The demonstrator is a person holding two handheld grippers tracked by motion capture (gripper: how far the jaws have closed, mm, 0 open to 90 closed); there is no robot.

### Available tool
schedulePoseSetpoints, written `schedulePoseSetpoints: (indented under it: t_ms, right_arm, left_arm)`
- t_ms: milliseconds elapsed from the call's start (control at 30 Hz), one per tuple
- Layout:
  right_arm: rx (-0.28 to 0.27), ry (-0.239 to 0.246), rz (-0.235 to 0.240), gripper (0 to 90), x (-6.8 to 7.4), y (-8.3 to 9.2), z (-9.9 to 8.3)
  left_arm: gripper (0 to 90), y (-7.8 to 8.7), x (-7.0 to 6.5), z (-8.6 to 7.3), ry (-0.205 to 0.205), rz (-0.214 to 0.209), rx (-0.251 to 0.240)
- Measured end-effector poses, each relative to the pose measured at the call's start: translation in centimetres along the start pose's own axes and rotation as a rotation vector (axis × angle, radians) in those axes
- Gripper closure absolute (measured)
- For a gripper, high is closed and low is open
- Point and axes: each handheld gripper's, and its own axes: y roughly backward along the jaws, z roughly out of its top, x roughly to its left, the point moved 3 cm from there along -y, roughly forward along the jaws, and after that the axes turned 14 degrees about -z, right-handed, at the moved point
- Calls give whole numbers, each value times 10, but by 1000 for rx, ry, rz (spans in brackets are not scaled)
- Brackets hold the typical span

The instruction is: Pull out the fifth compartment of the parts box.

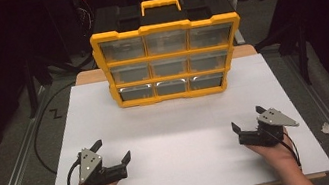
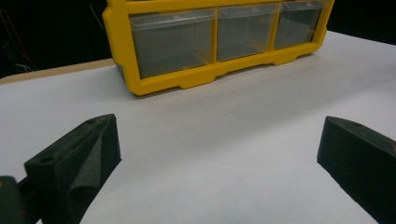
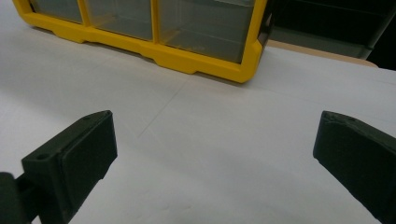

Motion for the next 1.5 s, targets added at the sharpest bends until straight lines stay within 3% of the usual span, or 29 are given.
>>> schedulePoseSetpoints:
  t_ms: [133,367,733,1000,1267,1467,1500]
  right_arm:
    - [14,29,1,8,4,-10,2]
    - [20,26,-4,7,10,-28,8]
    - [32,29,-55,9,8,-53,16]
    - [34,72,-79,9,10,-69,21]
    - [25,105,-85,9,11,-64,24]
    - [20,154,-101,9,11,-60,25]
    - [22,183,-111,9,10,-58,24]
  left_arm:
    - [2,0,1,0,2,8,-1]
    - [2,0,3,0,10,16,-6]
    - [2,0,3,-1,7,11,1]
    - [2,0,4,-2,6,14,2]
    - [2,1,3,-1,2,14,-3]
    - [2,2,2,-1,3,9,-5]
    - [2,2,3,-1,5,9,-6]
